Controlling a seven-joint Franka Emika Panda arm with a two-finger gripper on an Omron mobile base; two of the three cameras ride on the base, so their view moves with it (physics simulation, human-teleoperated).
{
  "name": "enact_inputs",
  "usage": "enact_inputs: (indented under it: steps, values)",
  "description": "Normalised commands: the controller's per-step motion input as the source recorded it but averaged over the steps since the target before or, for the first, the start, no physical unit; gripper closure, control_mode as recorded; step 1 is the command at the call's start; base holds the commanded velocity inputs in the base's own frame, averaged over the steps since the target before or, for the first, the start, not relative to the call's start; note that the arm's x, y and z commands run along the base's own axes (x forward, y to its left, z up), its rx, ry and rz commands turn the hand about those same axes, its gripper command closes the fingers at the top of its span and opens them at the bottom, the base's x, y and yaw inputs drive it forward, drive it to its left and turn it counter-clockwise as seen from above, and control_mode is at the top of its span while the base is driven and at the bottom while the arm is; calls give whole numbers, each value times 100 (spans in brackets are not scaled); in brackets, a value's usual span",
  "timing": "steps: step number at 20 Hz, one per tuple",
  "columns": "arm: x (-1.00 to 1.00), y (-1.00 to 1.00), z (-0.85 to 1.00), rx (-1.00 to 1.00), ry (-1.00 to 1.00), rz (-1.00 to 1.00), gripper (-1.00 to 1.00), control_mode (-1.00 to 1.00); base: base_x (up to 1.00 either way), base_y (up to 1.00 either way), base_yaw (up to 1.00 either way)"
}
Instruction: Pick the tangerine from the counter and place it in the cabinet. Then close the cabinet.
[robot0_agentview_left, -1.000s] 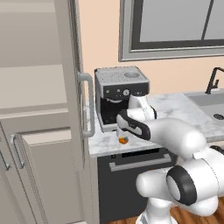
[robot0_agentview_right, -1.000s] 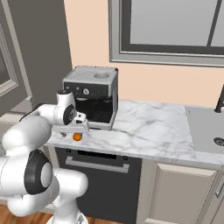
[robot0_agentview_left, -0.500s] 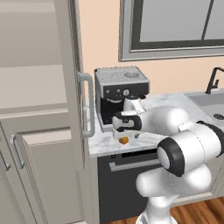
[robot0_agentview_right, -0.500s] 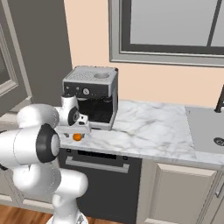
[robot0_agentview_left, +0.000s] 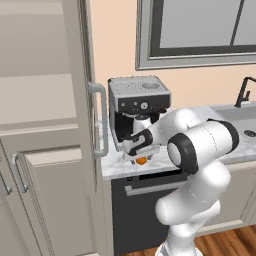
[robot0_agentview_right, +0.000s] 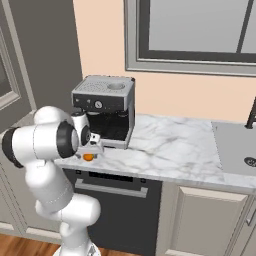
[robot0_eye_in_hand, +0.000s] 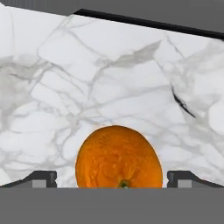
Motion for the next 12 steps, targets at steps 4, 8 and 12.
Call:
enact_inputs:
  steps: [4, 8, 12]
  values:
    - [41, 0, -28, -1, 0, 0, -100, -100, 0, 0, 0]
    - [16, 1, -38, -2, 0, -1, 100, -100, 0, 0, 0]
    - [-51, 3, -52, -1, 0, -11, 100, -100, 0, 0, 0]
